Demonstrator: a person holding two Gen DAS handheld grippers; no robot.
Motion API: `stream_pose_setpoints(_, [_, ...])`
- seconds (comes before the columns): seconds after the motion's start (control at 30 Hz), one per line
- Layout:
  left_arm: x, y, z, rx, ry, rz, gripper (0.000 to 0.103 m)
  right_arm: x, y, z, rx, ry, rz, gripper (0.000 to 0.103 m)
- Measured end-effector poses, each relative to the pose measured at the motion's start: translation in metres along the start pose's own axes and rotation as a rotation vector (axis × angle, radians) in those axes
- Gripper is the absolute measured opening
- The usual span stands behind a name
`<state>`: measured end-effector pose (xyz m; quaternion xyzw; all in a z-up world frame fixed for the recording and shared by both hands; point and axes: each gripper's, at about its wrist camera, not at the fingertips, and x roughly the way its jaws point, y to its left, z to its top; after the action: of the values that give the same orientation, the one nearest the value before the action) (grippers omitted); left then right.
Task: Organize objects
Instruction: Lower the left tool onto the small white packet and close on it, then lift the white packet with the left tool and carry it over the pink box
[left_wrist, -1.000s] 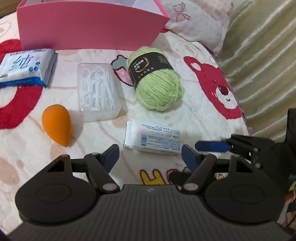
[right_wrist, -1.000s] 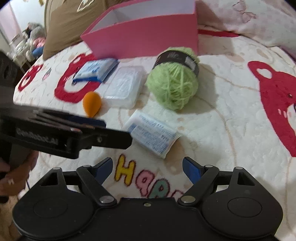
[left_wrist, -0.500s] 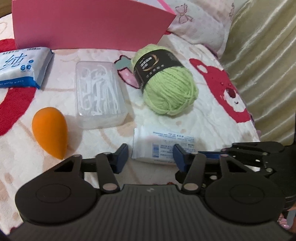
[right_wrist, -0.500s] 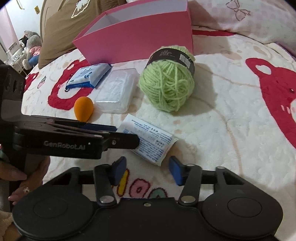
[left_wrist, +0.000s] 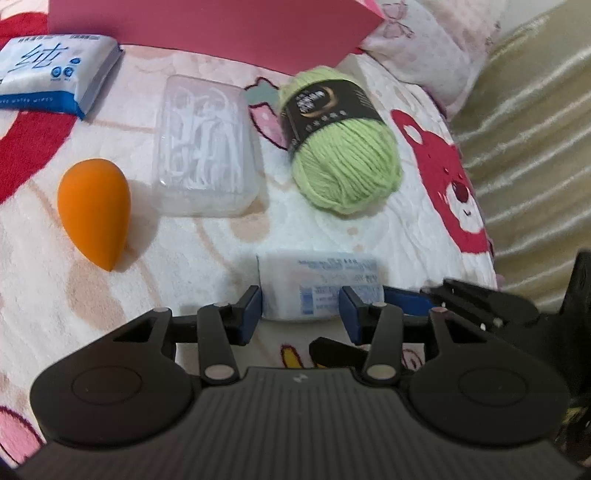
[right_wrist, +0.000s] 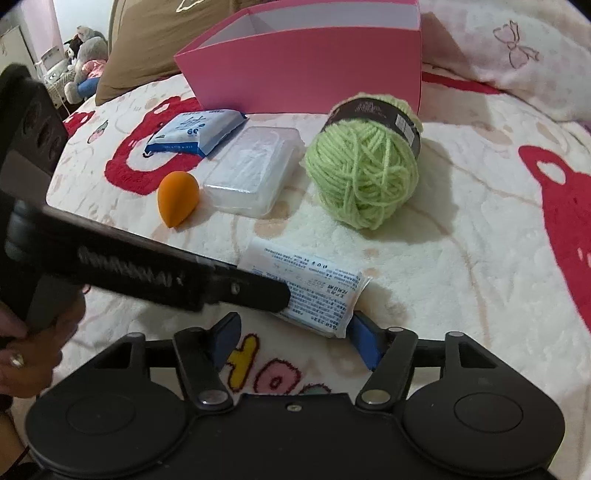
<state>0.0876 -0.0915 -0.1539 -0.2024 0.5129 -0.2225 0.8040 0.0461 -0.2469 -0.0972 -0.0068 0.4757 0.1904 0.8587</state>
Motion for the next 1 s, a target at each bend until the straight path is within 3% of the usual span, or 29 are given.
stream_pose_setpoints(0.3, [-0.001, -0.004, -0.004, 0.008, -0.036, 0.011, 0.036, 0.008, 0.005, 0.000, 0.055, -0.043, -0.034, 0.073])
stream_pose_setpoints(0.5, [-0.008, -0.002, -0.003, -0.032, -0.035, -0.016, 0.036, 0.003, 0.020, 0.005, -0.032, -0.035, -0.085, 0.073])
stream_pose_setpoints(1.0, [-0.054, -0.031, 0.011, 0.046, -0.079, 0.030, 0.040, -0.023, 0.053, 0.023, -0.138, -0.111, -0.169, 0.081])
